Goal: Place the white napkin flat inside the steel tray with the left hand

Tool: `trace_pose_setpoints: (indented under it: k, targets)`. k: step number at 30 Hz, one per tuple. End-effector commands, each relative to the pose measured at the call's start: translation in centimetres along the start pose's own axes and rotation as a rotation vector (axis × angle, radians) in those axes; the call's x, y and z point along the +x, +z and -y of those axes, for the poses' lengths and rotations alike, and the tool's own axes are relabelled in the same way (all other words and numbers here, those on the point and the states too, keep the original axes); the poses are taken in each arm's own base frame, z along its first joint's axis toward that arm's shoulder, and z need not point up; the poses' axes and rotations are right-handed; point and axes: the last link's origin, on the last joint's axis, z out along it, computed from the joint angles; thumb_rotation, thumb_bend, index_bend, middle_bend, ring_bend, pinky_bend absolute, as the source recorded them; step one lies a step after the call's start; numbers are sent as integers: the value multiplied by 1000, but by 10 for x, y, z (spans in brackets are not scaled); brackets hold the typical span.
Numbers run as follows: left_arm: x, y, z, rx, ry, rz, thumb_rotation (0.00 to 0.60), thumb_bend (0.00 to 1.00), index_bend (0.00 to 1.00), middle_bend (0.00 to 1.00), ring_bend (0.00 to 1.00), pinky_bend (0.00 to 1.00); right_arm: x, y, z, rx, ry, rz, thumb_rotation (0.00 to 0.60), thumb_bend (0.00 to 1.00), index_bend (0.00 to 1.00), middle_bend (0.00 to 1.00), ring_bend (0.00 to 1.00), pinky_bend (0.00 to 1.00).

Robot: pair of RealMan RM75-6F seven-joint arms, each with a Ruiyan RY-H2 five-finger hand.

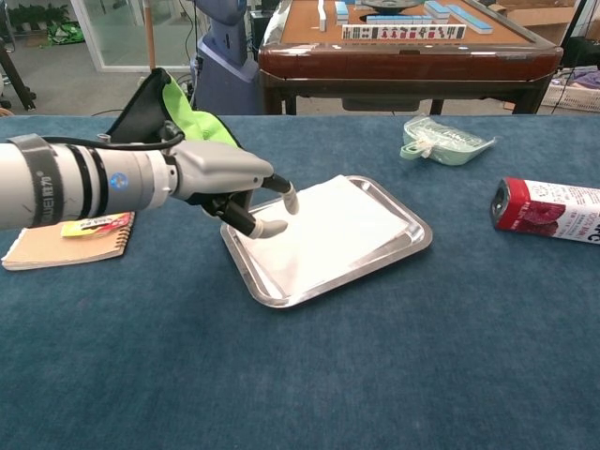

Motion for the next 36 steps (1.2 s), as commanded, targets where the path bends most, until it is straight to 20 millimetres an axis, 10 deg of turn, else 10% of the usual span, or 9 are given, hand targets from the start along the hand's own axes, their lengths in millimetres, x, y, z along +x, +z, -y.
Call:
trace_pose_setpoints:
  k: [1,36]
  targets:
    - [3,10,-7,8,-1,1,172,378,188,1000,1000,1000,0,0,0,-1,-1,1,600,85,210,313,200,253]
    - [-4,64,-24,143,122,103,175,378,144,1000,1000,1000,2,-2,-2,-13,-5,1,600,85,210,313,200,253]
